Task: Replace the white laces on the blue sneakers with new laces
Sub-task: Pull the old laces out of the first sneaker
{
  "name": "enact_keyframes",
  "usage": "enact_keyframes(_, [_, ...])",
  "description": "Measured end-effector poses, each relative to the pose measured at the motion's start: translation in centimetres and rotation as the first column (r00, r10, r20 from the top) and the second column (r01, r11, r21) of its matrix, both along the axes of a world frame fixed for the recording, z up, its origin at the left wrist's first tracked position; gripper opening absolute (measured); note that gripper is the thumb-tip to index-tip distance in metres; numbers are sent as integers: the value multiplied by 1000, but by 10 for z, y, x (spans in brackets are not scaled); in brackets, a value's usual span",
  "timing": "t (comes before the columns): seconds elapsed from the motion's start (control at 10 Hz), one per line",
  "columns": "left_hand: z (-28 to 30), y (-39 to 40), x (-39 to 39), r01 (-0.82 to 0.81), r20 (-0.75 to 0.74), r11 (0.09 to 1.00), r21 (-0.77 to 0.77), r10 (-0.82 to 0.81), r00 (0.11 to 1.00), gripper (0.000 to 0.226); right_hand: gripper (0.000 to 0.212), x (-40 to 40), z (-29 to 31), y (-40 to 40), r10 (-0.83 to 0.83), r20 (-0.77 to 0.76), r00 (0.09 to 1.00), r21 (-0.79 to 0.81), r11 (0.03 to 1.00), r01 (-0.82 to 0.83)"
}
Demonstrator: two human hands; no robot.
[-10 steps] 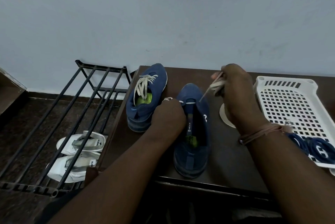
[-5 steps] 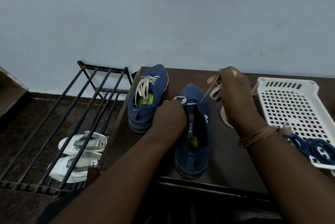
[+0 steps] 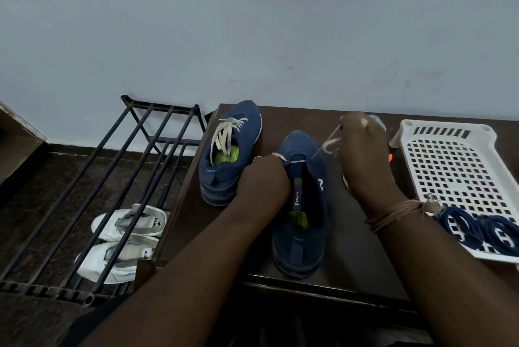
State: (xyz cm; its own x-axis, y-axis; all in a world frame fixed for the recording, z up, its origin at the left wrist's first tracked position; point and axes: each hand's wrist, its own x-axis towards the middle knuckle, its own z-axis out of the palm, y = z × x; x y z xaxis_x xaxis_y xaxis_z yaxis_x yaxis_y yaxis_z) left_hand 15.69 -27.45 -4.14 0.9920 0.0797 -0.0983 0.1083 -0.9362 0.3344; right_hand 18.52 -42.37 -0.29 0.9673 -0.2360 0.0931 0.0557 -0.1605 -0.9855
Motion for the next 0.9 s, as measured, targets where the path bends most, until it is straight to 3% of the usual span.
enact_keyframes(0.1, [2, -1, 0, -16, -7, 1000, 2, 16, 1000, 20, 44, -1, 3, -3, -35, 52, 998, 13, 999, 35])
enact_keyframes(0.2, [4, -3, -1, -5, 4, 1000, 10, 5, 1000, 21, 37, 3, -12, -8, 78, -172, 982, -322, 938, -131])
enact_keyframes(0.3, [1, -3, 0, -20, 6, 1000, 4, 20, 1000, 20, 33, -1, -32, -7, 124, -467, 876, -544, 741, -395])
enact_keyframes(0.4, [0, -2, 1, -29, -5, 1000, 8, 29, 1000, 20, 32, 0, -22, -2, 117, -423, 898, -549, 756, -357])
enact_keyframes(0.5, [0, -2, 1, -24, -1, 1000, 10, 24, 1000, 21, 33, 7, -9, -1, 6, -235, 972, -280, 957, -74])
enact_keyframes(0.6, [-2, -1, 2, -24, 9, 1000, 10, 24, 1000, 21, 39, 2, 6, -2, -75, -21, 997, -3, 997, 75])
enact_keyframes(0.7, [-5, -2, 3, -13, 12, 1000, 17, 12, 1000, 20, 41, 1, 2, -7, 16, -135, 991, -202, 978, -43])
enact_keyframes(0.8, [-5, -1, 3, -20, 15, 1000, 10, 20, 1000, 20, 37, 3, -20, -10, 104, -344, 933, -486, 831, -272])
enact_keyframes(0.9, [-3, -1, 2, -31, 7, 1000, -6, 31, 1000, 20, 33, 0, -33, -7, 108, -455, 884, -588, 709, -390])
